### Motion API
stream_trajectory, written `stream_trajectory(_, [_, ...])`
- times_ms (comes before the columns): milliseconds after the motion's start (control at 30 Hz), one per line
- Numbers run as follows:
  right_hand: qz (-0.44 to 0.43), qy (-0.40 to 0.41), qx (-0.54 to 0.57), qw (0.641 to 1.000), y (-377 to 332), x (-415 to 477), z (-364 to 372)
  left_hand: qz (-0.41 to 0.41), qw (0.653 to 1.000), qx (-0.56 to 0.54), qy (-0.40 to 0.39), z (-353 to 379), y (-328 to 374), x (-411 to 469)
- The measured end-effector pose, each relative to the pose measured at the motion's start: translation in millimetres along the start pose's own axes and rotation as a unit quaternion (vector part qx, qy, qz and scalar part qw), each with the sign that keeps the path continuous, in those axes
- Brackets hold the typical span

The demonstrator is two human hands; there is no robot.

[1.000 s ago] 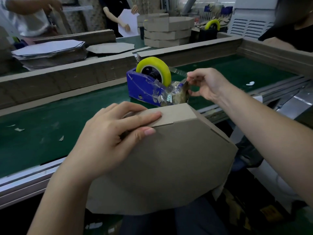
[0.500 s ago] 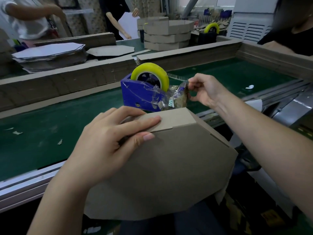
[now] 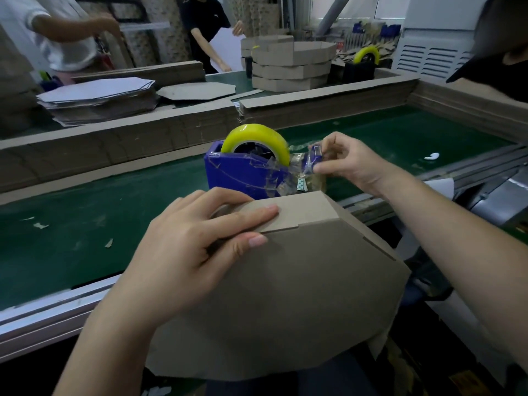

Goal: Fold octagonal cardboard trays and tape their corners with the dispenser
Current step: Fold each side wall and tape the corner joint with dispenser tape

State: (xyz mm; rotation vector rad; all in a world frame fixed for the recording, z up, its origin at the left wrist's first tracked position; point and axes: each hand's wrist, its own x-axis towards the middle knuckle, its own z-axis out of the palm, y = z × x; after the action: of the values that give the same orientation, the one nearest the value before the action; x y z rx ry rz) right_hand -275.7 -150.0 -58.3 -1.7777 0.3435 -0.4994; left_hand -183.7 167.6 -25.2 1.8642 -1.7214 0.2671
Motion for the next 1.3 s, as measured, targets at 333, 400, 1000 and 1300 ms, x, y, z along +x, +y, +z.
stream_trajectory(333, [-0.059, 0.112, -0.162, 0.979, 2.9, -7.2, 13.0, 0.003, 1.0, 0.017, 0.001, -0.5, 0.1, 1.7])
stream_trajectory(400, [-0.053, 0.142, -0.178, 0.972, 4.7, -7.6, 17.9, 0.002, 1.0, 0.019, 0.004, -1.1, -0.6, 1.2])
stream_trajectory(1000, [0.051, 0.321, -0.233, 0.917, -7.8, -11.6, 52.2, 0.01, 1.0, 0.025, 0.013, -6.9, 1.1, -8.9])
stream_trajectory(1300, [0.179, 0.219, 0.178, 0.943, -44.5, -17.6, 39.4, -0.003, 1.0, 0.023, 0.016, -6.3, 5.0, -9.5])
